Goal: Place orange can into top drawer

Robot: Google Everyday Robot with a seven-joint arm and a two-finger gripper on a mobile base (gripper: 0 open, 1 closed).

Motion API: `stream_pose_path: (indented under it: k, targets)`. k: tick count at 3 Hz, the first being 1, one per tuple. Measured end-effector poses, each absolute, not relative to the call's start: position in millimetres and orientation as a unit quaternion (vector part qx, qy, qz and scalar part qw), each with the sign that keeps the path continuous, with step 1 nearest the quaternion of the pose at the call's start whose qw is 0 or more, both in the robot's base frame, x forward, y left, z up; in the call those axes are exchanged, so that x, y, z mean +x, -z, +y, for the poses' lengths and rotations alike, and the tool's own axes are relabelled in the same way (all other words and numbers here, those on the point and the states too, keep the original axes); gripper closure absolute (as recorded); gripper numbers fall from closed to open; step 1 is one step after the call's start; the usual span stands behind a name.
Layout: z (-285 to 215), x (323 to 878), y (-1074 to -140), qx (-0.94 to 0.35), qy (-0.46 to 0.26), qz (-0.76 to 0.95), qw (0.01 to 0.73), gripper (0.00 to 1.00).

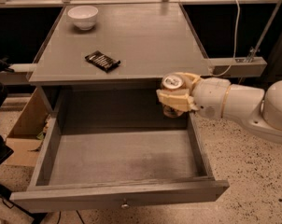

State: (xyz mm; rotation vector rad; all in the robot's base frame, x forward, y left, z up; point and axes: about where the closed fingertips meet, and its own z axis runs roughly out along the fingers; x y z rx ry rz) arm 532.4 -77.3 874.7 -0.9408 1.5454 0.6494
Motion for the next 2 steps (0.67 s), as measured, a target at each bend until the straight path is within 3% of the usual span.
stream_pose_path:
  k: [2]
  targets:
    - [-25.7,523.2,-787.0,-0.439,-0.313,0.652,0.533,1.00]
